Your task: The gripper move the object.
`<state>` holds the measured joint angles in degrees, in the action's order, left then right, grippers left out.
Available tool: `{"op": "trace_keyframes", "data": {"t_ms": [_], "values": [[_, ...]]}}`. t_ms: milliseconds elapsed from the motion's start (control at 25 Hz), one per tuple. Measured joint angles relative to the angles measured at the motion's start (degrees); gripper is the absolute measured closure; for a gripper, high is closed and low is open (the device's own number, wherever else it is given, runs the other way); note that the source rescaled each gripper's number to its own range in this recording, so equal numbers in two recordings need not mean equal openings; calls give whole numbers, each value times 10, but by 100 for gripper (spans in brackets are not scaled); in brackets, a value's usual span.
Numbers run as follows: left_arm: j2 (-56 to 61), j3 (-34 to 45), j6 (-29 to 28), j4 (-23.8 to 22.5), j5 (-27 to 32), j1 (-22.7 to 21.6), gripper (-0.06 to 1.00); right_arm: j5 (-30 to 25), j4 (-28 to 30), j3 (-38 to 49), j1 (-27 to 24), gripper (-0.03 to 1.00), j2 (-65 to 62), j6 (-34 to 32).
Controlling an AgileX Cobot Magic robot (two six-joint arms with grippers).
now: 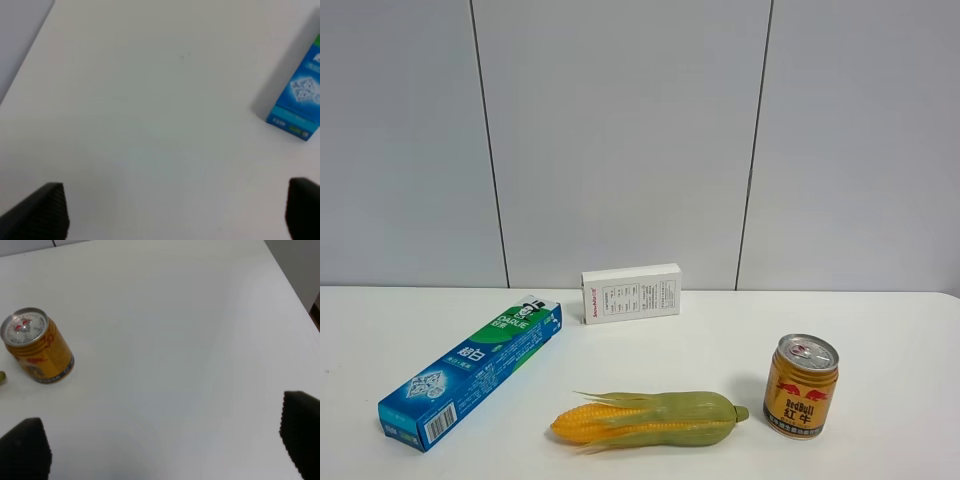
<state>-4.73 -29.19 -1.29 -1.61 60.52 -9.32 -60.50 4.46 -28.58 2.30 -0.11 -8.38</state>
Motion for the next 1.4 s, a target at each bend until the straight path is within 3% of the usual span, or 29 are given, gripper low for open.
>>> {"op": "trace_keyframes", "data": {"t_ms": [1400], "values": [[51, 0, 5, 8, 1, 0, 28, 0, 0, 0, 0, -3, 0, 0]]}}
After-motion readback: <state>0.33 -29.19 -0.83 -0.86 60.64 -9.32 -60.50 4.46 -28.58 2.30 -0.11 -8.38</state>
